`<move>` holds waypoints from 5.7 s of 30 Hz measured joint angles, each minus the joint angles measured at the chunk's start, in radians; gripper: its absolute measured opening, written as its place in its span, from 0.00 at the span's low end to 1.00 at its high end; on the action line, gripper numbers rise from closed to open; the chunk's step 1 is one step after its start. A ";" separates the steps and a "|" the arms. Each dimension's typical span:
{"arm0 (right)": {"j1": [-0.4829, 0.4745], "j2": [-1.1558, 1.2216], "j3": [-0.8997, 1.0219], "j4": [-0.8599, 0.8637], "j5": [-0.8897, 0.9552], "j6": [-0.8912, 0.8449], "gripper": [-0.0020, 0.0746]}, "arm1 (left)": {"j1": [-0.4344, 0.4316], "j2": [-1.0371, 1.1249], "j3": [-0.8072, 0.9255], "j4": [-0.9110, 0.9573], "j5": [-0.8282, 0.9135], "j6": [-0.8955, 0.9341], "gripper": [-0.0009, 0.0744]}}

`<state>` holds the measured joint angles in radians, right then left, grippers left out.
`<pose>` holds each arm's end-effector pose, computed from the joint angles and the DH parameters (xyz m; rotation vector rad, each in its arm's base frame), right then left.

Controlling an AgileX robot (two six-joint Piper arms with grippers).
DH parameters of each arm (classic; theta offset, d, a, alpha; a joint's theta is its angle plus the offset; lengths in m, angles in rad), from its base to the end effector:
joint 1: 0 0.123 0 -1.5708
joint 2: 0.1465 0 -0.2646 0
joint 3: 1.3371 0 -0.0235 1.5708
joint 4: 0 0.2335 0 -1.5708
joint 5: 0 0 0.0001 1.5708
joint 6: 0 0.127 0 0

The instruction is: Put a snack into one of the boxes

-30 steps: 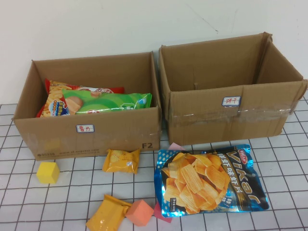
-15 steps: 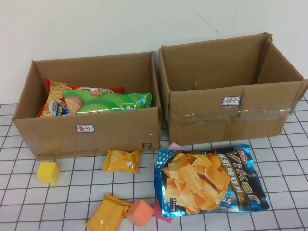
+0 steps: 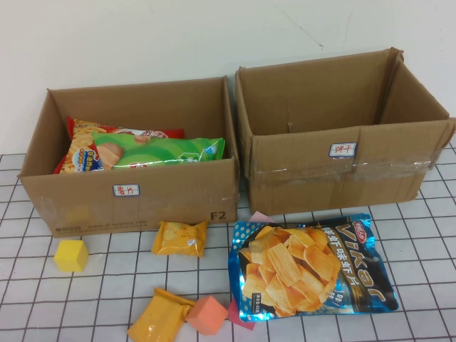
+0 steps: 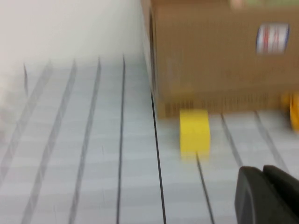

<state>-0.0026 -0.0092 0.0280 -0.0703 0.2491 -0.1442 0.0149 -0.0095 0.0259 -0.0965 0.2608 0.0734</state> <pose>0.0941 -0.0025 0.1758 -0.1710 1.7457 -0.1721 0.0939 -0.0018 0.1752 -0.0125 1.7596 -0.0255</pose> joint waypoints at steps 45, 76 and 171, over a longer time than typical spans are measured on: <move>0.000 0.351 -0.377 0.507 0.237 -0.100 0.02 | 0.000 0.389 -0.406 -0.069 0.254 -0.125 0.01; 0.000 1.543 -0.597 1.765 0.518 -1.385 0.88 | 0.000 0.441 -0.359 -0.093 0.257 -0.122 0.01; -0.040 2.166 -0.993 1.624 0.794 -1.713 0.04 | 0.000 0.441 -0.359 -0.093 0.248 -0.121 0.01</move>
<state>-0.0422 2.1571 -0.9645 1.5532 1.0435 -1.8574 0.0149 0.4312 -0.3333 -0.1900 0.5088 -0.0474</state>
